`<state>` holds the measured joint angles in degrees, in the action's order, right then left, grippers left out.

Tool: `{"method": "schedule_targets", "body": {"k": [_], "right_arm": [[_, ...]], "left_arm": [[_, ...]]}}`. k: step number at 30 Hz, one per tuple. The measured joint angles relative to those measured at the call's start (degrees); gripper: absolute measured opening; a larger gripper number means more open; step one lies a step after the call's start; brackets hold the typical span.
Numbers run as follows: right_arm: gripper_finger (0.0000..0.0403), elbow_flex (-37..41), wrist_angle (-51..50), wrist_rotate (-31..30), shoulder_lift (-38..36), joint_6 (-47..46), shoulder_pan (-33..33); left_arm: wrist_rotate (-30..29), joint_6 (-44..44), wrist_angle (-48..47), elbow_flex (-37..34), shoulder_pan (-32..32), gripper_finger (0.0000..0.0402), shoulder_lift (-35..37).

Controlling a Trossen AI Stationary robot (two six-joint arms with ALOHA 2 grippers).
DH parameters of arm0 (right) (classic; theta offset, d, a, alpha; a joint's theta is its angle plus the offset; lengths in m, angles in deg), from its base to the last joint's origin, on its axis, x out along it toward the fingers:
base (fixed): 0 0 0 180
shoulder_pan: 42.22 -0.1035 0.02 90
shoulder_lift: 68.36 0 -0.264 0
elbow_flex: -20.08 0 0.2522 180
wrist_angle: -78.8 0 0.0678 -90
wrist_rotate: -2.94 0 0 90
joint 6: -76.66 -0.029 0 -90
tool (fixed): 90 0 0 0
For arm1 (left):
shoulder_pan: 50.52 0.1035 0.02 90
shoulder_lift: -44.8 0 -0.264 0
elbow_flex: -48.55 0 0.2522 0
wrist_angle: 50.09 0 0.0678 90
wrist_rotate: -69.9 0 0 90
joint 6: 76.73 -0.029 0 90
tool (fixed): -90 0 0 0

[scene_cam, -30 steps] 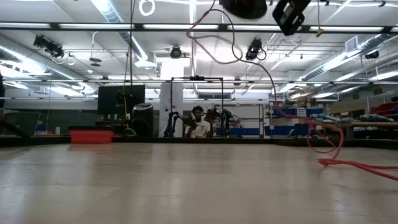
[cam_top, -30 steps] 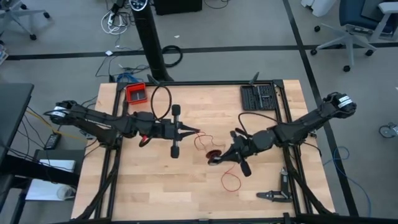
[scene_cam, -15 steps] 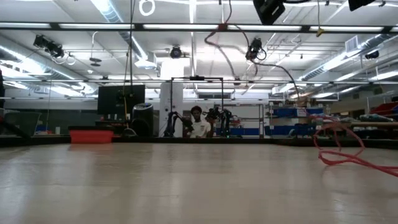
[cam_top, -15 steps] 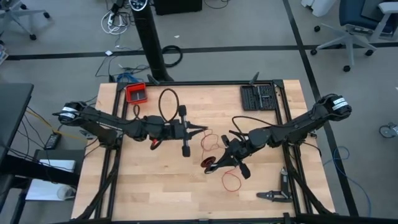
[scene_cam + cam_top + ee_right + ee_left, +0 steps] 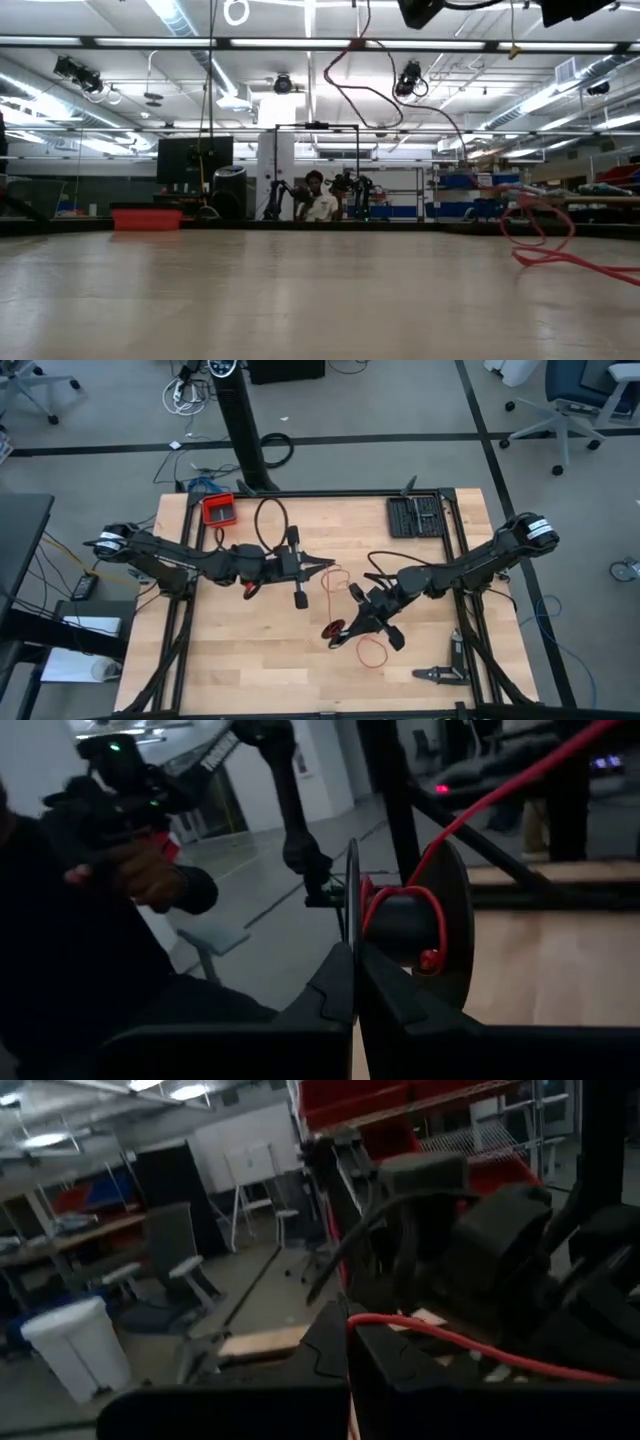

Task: Coil cords
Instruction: Coil the red wire onto the spool

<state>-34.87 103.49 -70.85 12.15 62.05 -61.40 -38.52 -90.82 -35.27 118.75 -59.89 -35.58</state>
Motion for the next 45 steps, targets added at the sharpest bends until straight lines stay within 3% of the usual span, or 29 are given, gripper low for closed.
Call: {"method": "schedule_targets", "body": {"k": [7,15,19,37,43,45], "right_arm": [[0.0002,0.04,2.9,2.1,0.02,2.31,0.67],[0.0002,0.04,4.74,3.35,0.04,2.28,1.03],[0.0002,0.04,5.06,4.97,0.04,0.8,1.2],[0.0002,0.04,10.47,10.66,0.04,1.07,1.2],[0.0002,0.04,12.58,11.26,0.02,1.71,2.18],[0.0002,0.04,13.96,12.22,0.02,1.75,2.65]], "left_arm": [[0.99,4.28,-3.76,0.03,0.15,0.0008,-0.09],[-0.61,6.65,-2.76,0.05,0.17,0.0073,-0.4],[-0.66,6.87,-2.79,0.05,0.72,0.0085,-0.63],[4.08,10.06,-6.15,0.05,4.17,0.0083,-0.63],[6.27,12.17,-8.66,0.03,4.22,0.0014,-0.81],[6.49,13.27,-8.75,0.05,4.19,0.0008,-1.43]]}}
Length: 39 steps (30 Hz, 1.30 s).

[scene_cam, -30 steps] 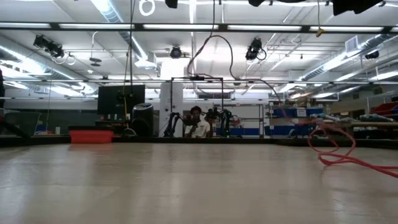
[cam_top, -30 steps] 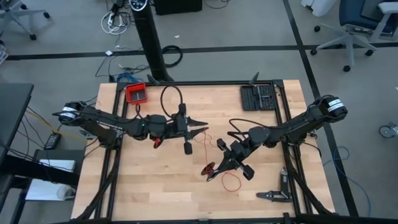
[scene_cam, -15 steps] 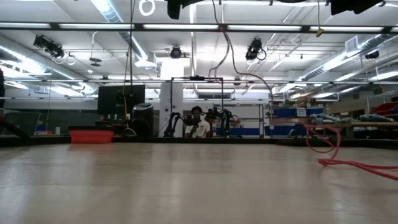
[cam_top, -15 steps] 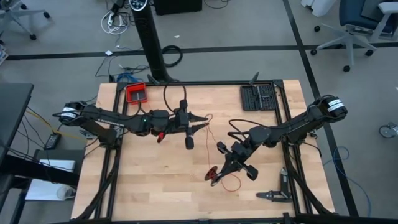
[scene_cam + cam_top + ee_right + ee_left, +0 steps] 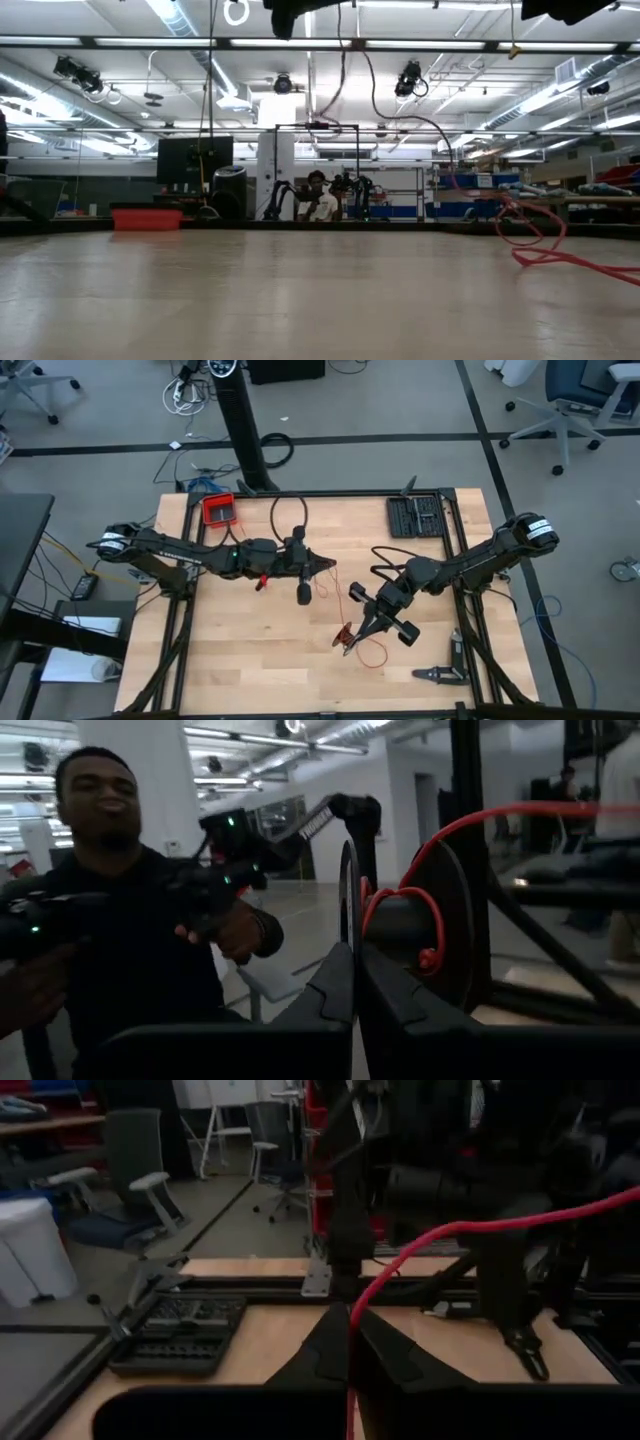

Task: Coil cords
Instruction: Coil the red wire onto the spool

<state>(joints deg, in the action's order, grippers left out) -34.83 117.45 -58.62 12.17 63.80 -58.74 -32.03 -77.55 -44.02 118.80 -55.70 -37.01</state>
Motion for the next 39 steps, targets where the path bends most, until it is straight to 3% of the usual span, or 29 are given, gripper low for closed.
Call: {"method": "schedule_targets", "body": {"k": [7,16,28,33,39], "right_arm": [[0.0002,0.02,7.56,4.97,0.0,0.79,1.23],[0.0002,0.02,11.07,3.91,0.0,3.7,2.53],[0.0002,0.0,12.91,3.85,-0.02,5.68,2.5],[0.0002,0.0,12.65,2.08,-0.4,8.5,2.5],[0.0002,0.0,9.96,0.03,-3.9,10.45,2.5]], "left_arm": [[1.42,1.62,0.77,0.02,-0.1,0.0003,-4.05],[5.83,3.99,2.27,0.01,-0.6,0.0002,-5.67],[8.94,7.44,-1.49,-0.04,-2.82,0.0076,-5.6],[14.66,8.81,-2.08,-0.06,-2.86,0.0082,-5.02],[14.94,8.47,-5.51,-0.07,-2.83,0.0082,-0.93]]}}
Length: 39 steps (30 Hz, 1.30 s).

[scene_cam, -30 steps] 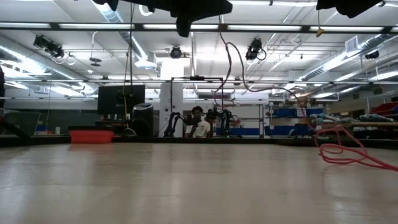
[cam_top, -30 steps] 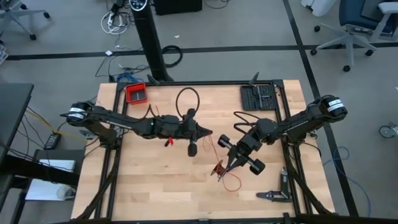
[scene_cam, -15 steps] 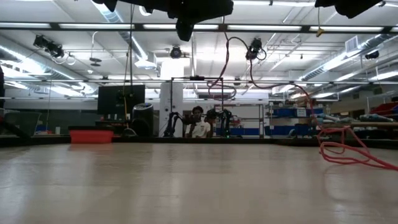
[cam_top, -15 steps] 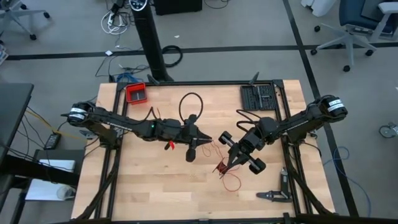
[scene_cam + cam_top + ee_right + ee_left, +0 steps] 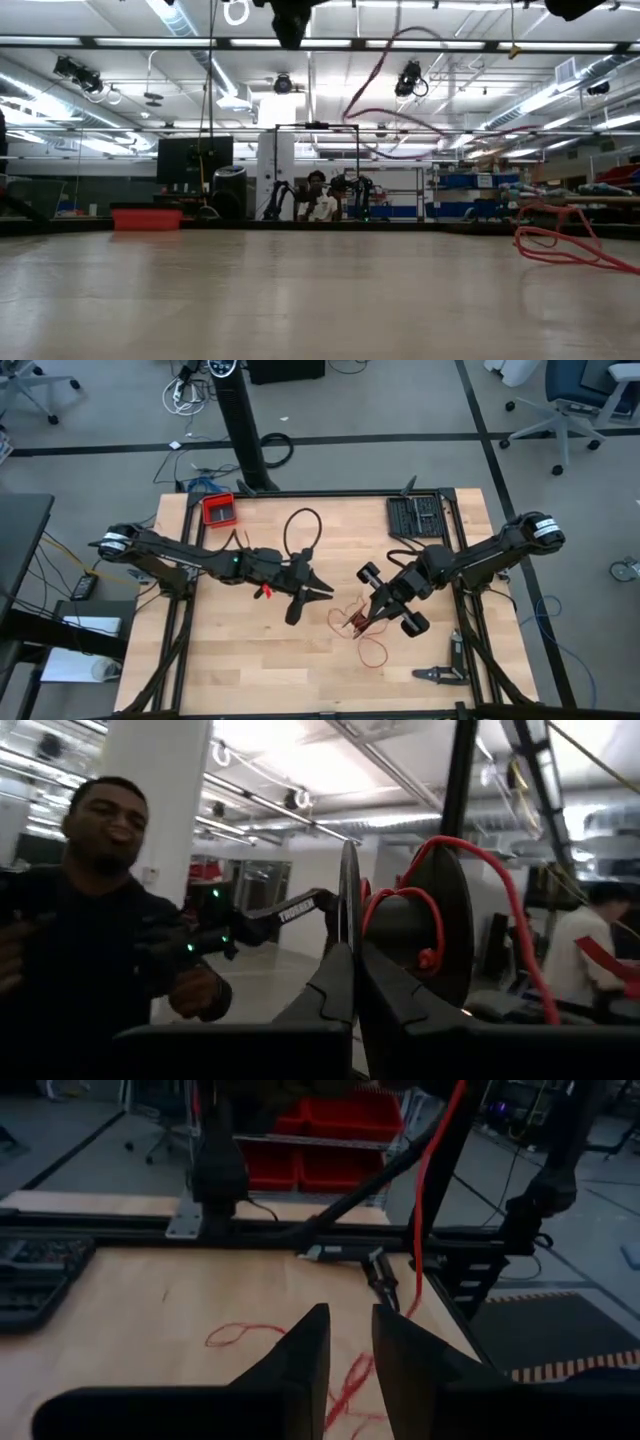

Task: Coil cords
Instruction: Coil the red wire onto the spool

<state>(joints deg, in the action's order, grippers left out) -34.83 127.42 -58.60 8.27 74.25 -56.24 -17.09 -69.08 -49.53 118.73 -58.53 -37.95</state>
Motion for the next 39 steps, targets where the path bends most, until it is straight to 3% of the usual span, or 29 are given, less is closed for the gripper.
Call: {"method": "schedule_targets", "body": {"k": [12,18,32,39], "right_arm": [[0.0002,0.0,-17.76,-16.32,-5.47,9.46,-2.17],[0.0002,0.0,-18.91,-20.28,-5.47,13.96,-3.68],[0.0002,0.0,-18.64,-30.5,-5.61,19.96,-4.66],[0.0002,0.0,-19.48,-31.96,-5.61,19.64,-4.68]], "left_arm": [[-9.19,-5.69,3.02,0.02,-2.38,0.0081,3.9],[-15.3,-7.62,3.97,0.04,-4.15,0.0081,4.38],[-18.08,-9.63,5.59,0.02,-6.8,0.0081,4.38],[-18.89,-10.31,7.11,0.02,-6.8,0.008,4.38]]}}
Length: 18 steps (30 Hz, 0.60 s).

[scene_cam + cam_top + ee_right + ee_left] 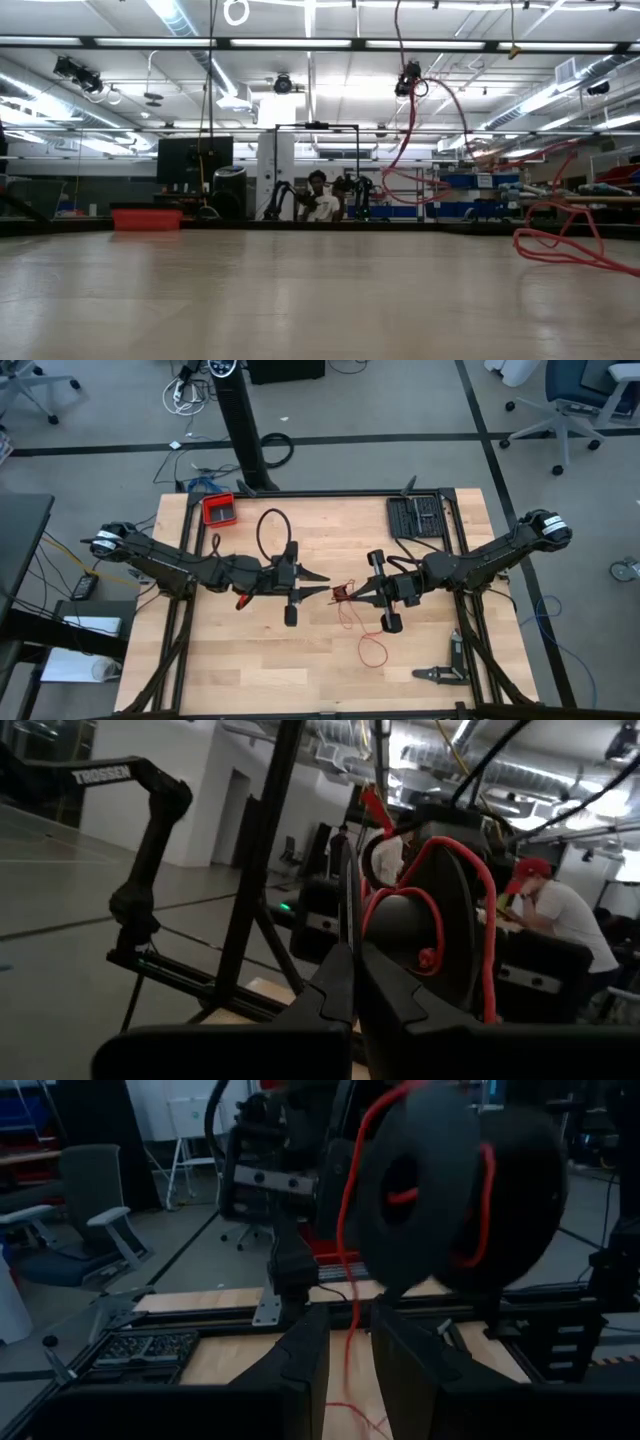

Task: Coil cords
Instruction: Coil the red wire onto the spool

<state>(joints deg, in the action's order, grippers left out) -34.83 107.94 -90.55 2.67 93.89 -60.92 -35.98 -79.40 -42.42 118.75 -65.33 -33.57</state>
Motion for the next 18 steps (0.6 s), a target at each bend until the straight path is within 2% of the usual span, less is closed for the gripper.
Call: {"method": "schedule_targets", "body": {"k": [9,18], "right_arm": [[0.0002,0.0,-0.54,-0.32,0.02,0.02,0.0],[0.0002,0.0,1.01,-0.63,0.07,0.68,0.0]], "left_arm": [[0.99,-0.14,3.15,0.0,0.0,0.008,-0.02],[1.14,-0.12,-1.22,0.0,0.0,0.008,-0.04]]}}
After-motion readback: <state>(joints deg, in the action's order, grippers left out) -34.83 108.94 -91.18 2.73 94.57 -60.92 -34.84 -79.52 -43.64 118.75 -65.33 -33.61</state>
